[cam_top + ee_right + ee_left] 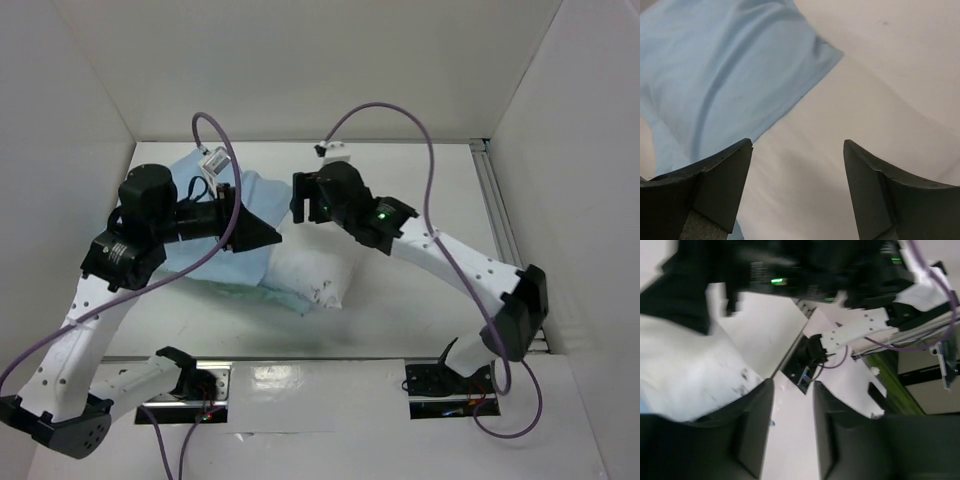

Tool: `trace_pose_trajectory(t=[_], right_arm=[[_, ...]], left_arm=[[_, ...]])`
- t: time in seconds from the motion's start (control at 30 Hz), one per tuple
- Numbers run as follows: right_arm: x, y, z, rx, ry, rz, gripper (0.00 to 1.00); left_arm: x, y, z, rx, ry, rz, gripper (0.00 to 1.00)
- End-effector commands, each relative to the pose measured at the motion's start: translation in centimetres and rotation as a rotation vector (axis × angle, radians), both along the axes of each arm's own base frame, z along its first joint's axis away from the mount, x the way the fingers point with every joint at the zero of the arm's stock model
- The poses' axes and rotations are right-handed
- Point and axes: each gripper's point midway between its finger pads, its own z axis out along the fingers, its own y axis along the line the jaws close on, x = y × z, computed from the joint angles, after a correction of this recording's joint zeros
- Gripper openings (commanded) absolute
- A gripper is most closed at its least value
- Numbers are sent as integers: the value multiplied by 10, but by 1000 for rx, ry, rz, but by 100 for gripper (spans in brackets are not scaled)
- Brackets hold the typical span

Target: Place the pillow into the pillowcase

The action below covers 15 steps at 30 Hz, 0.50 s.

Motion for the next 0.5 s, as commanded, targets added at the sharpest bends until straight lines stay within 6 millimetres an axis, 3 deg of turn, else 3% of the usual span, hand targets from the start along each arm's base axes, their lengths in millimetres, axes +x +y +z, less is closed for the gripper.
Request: trace_pose_trajectory(t=[0.0, 0.07, 0.13, 0.17, 0.2, 0.23, 0.3, 0.33, 0.37, 0.43, 0.47], right_arm=[[-15, -47, 16, -44, -19, -95, 81], [-26, -71, 7, -82, 5, -152, 81], [-32, -86, -3, -81, 43, -199, 81], [-36, -101, -13, -97, 66, -234, 81], [-38, -108, -17, -86, 77, -255, 81], [-34, -120, -22, -59, 102, -301, 81], [-40, -124, -34, 18, 163, -276, 84], [-33, -133, -37, 68, 184, -300, 87], [-37, -124, -41, 143, 219, -235, 88], [-30, -127, -46, 220, 257, -224, 90], [-29, -125, -49, 252, 271, -212, 92]], left_arm=[[26, 9, -31, 142, 9, 59, 43], [41, 11, -37, 175, 32, 95, 17], [58, 6, -48, 201, 64, 86, 11], [67, 6, -50, 214, 68, 107, 15], [75, 5, -54, 229, 79, 124, 27], [98, 8, -63, 274, 91, 192, 48], [117, 11, -78, 358, 129, 276, 64], [137, 22, -76, 421, 110, 397, 69], [148, 18, -93, 487, 136, 423, 72], [164, 30, -98, 601, 134, 531, 74], [166, 23, -103, 641, 125, 524, 74]])
